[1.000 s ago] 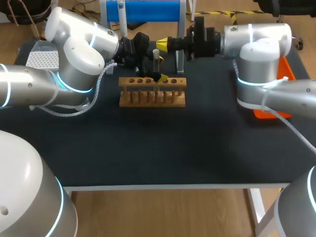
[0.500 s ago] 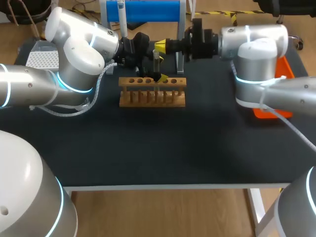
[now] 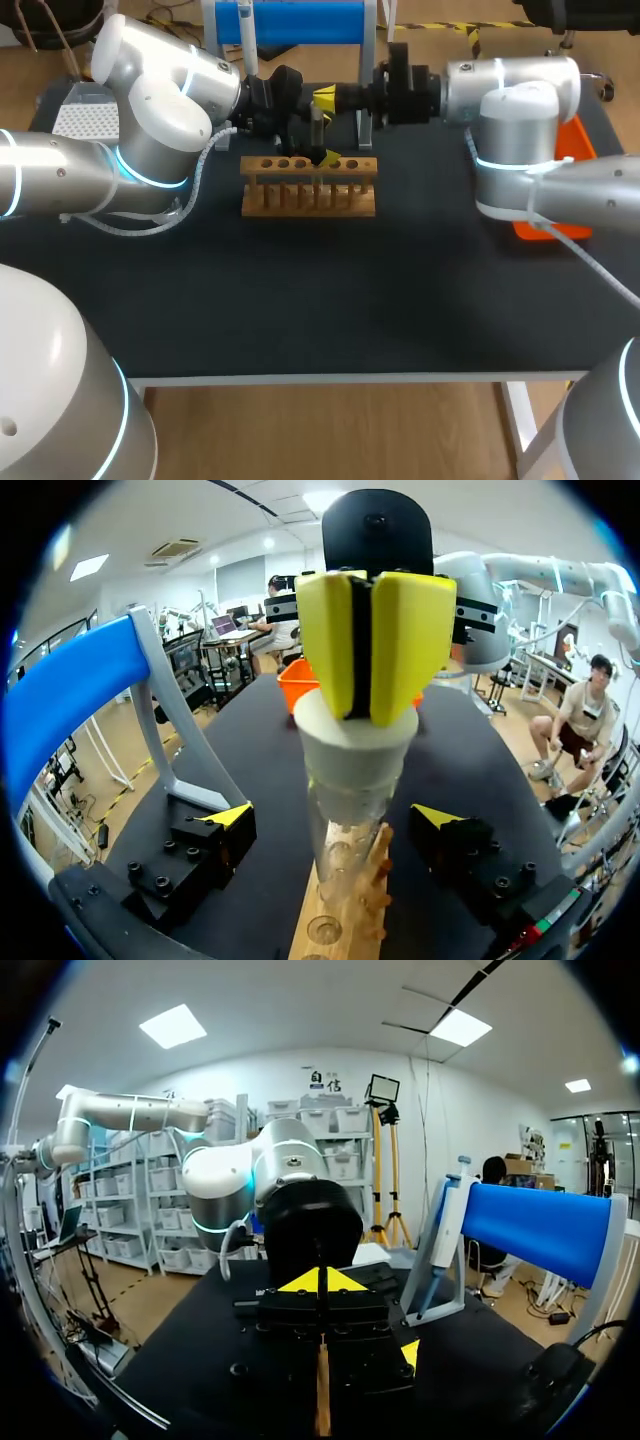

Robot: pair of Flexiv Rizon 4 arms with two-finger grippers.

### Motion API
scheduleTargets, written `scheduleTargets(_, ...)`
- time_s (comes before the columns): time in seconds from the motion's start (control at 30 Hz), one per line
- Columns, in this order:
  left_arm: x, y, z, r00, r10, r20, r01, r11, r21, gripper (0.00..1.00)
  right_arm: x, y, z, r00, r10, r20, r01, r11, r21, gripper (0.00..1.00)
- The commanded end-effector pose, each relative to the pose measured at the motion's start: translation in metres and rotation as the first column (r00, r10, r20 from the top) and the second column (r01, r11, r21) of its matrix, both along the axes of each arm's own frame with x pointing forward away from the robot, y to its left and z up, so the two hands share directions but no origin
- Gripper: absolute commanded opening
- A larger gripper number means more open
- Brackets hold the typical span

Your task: Invert the test tube, pick up the pipette, mount the tip to pipette, aspirate from beaker and dispense into the tube, eject the tip, return the pipette, and cap with the stopper.

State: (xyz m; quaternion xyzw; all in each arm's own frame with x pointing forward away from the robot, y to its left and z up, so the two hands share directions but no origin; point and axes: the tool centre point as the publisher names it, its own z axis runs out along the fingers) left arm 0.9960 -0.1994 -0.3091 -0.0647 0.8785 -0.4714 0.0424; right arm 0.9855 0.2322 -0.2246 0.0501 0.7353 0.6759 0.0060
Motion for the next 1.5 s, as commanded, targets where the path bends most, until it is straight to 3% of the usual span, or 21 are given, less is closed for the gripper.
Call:
scheduleTargets(0.03,0.000,0.000,0.000,1.000,0.001,-0.001,-0.001,1.000,0.003,1.00,0.000,0.000,-0.008,1.000,0.001,-0.004,-0.001,1.000,0.001,0.00)
scheduleTargets(0.27,0.000,0.000,0.000,1.000,0.001,-0.001,-0.001,1.000,0.003,1.00,-0.001,0.000,-0.013,1.000,-0.004,-0.020,0.004,1.000,0.005,0.00)
scheduleTargets(0.77,0.000,0.000,0.000,1.000,0.001,-0.001,-0.001,1.000,0.003,1.00,-0.002,-0.004,0.023,0.999,0.006,0.041,-0.008,0.999,0.039,0.00)
scheduleTargets(0.8,0.000,0.000,0.000,1.000,0.001,-0.001,-0.001,1.000,0.003,1.00,-0.002,-0.005,0.025,0.999,0.009,0.047,-0.010,0.999,0.037,0.22)
scheduleTargets(0.83,0.000,0.000,0.000,1.000,0.001,-0.001,-0.001,1.000,0.003,1.00,-0.002,-0.005,0.027,0.999,0.007,0.051,-0.009,0.999,0.036,0.69)
scheduleTargets(0.87,0.000,0.000,0.000,1.000,0.001,-0.001,-0.001,1.000,0.003,1.00,-0.002,-0.007,0.030,0.998,0.006,0.057,-0.008,0.999,0.035,1.00)
scheduleTargets(1.17,0.000,0.000,0.000,1.000,0.001,-0.001,-0.001,1.000,0.003,1.00,0.002,-0.034,0.057,0.993,-0.020,0.120,0.019,1.000,0.005,1.00)
scheduleTargets(1.5,0.000,0.000,0.000,1.000,0.001,-0.001,-0.001,1.000,0.003,1.00,-0.008,-0.082,0.078,0.980,-0.031,0.199,0.050,0.995,-0.089,1.00)
